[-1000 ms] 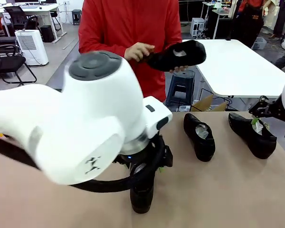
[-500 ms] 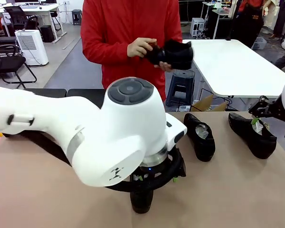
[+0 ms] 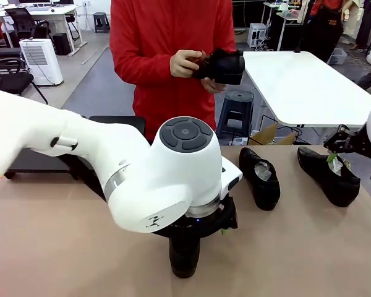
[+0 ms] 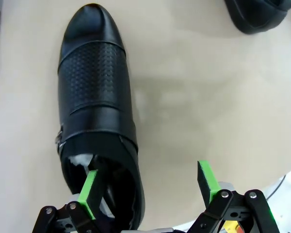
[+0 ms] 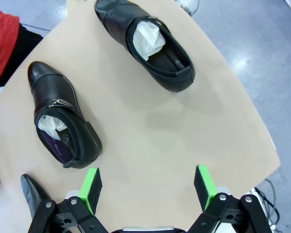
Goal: Organize the shoes by placing them on the stand.
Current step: Place the Shoe from the middle of the table onto the Shoes Stand.
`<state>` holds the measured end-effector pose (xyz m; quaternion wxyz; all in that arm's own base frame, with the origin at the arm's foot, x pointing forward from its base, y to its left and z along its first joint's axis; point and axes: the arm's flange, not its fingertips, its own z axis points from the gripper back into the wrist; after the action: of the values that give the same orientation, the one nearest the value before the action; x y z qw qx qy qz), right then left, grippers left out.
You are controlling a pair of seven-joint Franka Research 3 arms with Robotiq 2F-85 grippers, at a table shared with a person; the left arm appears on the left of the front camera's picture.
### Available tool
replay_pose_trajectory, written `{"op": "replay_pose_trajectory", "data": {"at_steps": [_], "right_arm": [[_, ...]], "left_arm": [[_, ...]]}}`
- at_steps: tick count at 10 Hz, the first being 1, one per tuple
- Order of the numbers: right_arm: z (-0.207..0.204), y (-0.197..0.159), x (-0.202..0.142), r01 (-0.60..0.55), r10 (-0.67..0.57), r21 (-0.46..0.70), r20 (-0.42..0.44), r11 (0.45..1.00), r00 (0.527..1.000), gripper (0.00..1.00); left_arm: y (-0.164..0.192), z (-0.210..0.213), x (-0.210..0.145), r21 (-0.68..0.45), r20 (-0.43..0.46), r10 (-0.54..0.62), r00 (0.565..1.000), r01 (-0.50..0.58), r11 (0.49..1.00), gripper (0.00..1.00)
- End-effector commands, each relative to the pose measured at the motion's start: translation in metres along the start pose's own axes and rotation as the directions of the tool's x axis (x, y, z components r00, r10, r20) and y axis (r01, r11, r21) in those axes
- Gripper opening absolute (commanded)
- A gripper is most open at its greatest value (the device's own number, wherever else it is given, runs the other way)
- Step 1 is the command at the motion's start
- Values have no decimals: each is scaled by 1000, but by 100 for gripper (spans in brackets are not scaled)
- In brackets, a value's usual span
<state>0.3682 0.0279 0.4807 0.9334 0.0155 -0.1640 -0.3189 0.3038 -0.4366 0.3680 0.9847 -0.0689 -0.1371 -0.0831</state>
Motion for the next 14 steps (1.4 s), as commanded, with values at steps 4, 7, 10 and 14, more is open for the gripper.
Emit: {"op": "replay_pose_trajectory", "data": {"at_steps": [4,7,10,14], "right_arm": [[1,1,0,-7,7,-1,4,1000,1000,100],[1,1,0,-7,7,-1,4,1000,1000,100],[1,1,0,-7,7,-1,4,1000,1000,100],[1,1,0,-7,7,-1,4,1000,1000,100]], "left_arm": [[-8,-12,1,-3,-19,5,1000,-5,1000,100],[-11,-24,3,25,-63,24,998,-22,999,100],[-8,-27,3,58,-82,22,996,-17,998,99],[-9,-22,7,46,-86,19,996,-16,999,39]]}}
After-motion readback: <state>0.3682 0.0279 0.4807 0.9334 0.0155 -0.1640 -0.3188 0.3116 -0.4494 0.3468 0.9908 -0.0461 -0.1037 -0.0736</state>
